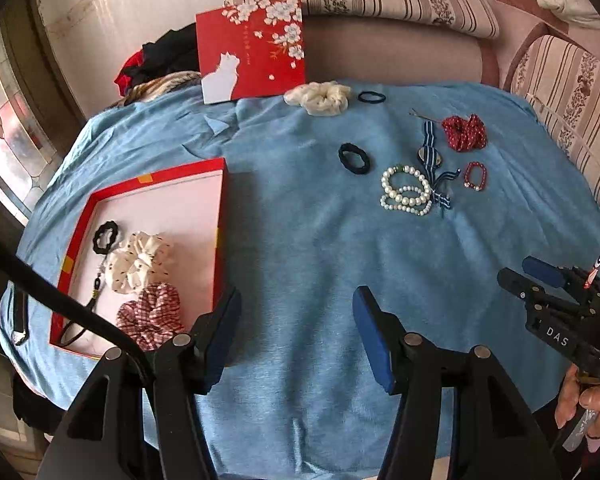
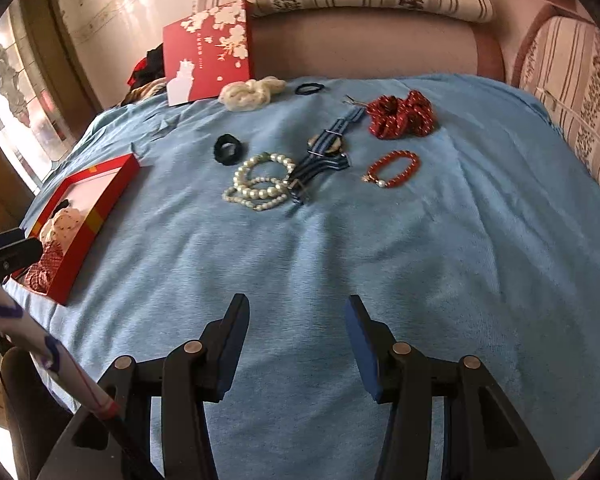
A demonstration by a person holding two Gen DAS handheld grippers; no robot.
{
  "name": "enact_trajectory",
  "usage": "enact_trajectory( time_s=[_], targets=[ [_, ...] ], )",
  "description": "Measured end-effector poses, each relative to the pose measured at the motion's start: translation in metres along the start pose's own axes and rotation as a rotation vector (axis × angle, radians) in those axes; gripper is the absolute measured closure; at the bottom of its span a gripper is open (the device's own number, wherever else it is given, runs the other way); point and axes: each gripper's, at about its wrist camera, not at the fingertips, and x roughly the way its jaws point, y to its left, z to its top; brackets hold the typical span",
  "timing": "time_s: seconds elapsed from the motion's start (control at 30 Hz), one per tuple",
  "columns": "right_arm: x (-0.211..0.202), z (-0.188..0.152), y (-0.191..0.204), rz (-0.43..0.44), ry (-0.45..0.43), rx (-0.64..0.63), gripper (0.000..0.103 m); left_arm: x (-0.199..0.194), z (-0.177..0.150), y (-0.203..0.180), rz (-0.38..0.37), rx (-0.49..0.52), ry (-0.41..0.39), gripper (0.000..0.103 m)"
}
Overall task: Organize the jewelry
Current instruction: 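Move both grippers back to the remaining accessories, then grasp another black hair tie with left gripper while right grasps red bead bracelet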
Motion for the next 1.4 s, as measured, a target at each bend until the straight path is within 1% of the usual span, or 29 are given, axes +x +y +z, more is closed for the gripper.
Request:
enact_trajectory(
  time_s=[0.17,0.37,0.4,0.47,0.5,0.53,0.67,0.77,0.9,1.07,1.17,1.23,1.27,1.3,1.37,1.4],
  targets=[
    [0.012,0.001,-0.014,-0.008,0.012,0.020,0.050,0.023,0.003,0.001,-0.021,-0.024,0.039,0.046],
    [0.029,0.010,-0.038,-0.019,0.016,0.074,0.050,0.063,0.014,-0.003,-0.091,-0.063,0.090,0.047],
    [0.032,0.012,-0.041,-0.020,0.015,0.082,0.050,0.071,0.018,-0.005,-0.115,-0.067,0.098,0.048],
    [0.037,0.018,-0.049,-0.026,0.009,0.101,0.050,0.084,0.025,-0.009,-0.158,-0.074,0.109,0.057],
    [0.040,0.022,-0.053,-0.029,0.005,0.109,0.050,0.094,0.032,-0.012,-0.183,-0.079,0.117,0.057],
    [0.043,0.027,-0.058,-0.032,-0.001,0.120,0.050,0.099,0.037,-0.014,-0.192,-0.083,0.119,0.057],
    [0.051,0.043,-0.077,-0.036,-0.020,0.157,0.050,0.130,0.067,-0.014,-0.198,-0.138,0.113,0.057],
    [0.055,0.052,-0.091,-0.035,-0.037,0.183,0.050,0.156,0.089,-0.007,-0.229,-0.207,0.121,0.057],
    [0.064,0.068,-0.106,-0.035,-0.053,0.215,0.050,0.188,0.111,-0.002,-0.252,-0.251,0.131,0.057],
    [0.082,0.092,-0.116,-0.045,-0.054,0.239,0.050,0.214,0.132,-0.005,-0.288,-0.249,0.130,0.057],
    [0.095,0.102,-0.119,-0.061,-0.034,0.251,0.050,0.220,0.142,-0.015,-0.292,-0.207,0.112,0.057],
    [0.102,0.106,-0.117,-0.079,-0.032,0.247,0.051,0.224,0.146,-0.022,-0.279,-0.183,0.110,0.057],
    [0.105,0.108,-0.115,-0.094,-0.032,0.235,0.052,0.226,0.147,-0.026,-0.259,-0.169,0.102,0.061],
    [0.108,0.109,-0.111,-0.113,-0.029,0.217,0.056,0.226,0.148,-0.029,-0.243,-0.156,0.096,0.065],
    [0.114,0.110,-0.102,-0.151,-0.024,0.172,0.071,0.227,0.148,-0.034,-0.206,-0.116,0.090,0.099],
    [0.117,0.111,-0.098,-0.160,-0.020,0.148,0.089,0.227,0.147,-0.036,-0.213,-0.109,0.096,0.099]
  ],
)
